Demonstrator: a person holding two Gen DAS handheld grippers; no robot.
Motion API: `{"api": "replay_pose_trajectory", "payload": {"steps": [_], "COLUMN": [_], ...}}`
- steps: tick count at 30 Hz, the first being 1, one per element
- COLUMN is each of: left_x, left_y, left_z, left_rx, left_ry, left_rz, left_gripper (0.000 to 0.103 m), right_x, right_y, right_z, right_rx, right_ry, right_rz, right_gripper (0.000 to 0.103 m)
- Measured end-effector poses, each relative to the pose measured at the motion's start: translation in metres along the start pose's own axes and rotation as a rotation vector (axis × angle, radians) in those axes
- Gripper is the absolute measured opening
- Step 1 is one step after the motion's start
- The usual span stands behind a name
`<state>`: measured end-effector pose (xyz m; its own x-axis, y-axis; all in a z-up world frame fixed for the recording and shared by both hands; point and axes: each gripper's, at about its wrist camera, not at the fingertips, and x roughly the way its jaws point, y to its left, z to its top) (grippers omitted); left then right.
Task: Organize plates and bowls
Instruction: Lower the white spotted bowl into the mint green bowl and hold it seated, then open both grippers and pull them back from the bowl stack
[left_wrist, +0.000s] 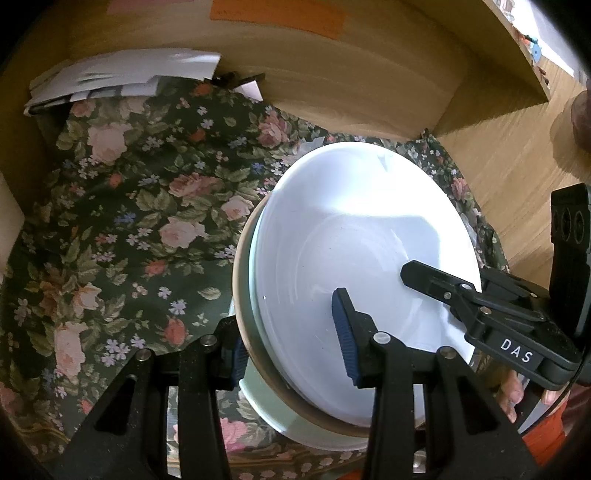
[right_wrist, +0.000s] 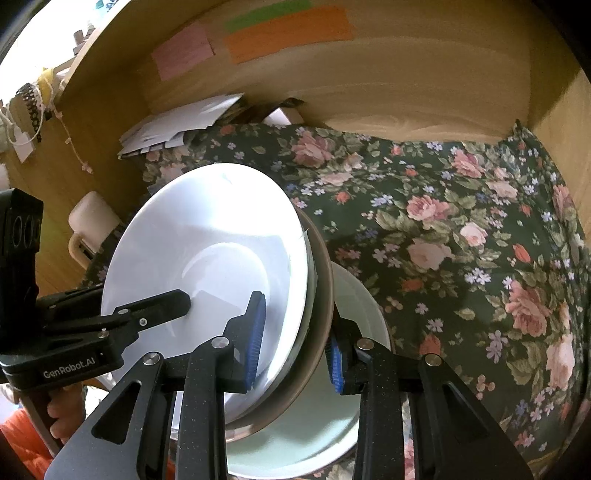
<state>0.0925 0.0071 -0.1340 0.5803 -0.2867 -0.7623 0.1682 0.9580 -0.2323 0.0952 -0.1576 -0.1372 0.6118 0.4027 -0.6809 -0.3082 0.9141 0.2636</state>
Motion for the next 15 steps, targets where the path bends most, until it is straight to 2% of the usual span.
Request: {"api": "replay_pose_trajectory", "payload": {"steps": [10,15], "left_x": [0.018,0.021], "left_y": [0.004,0.006], "left_z": [-0.003,-0.001], "left_rx": [-0.033,-0.037], "left_ry": [0.063,0.058], "left_rz": [-0.001,-0.006], "left_gripper": [0.041,0.041], "right_x": [0.014,0.016], "right_y": [-0.010,-0.014], "right_z": [-0.008,-0.007], "right_rx": [0.036,0.056], "right_ry": [0.045,0.041], "right_rz": [0.014,0.029], "right_gripper": [0.027,0.028]}}
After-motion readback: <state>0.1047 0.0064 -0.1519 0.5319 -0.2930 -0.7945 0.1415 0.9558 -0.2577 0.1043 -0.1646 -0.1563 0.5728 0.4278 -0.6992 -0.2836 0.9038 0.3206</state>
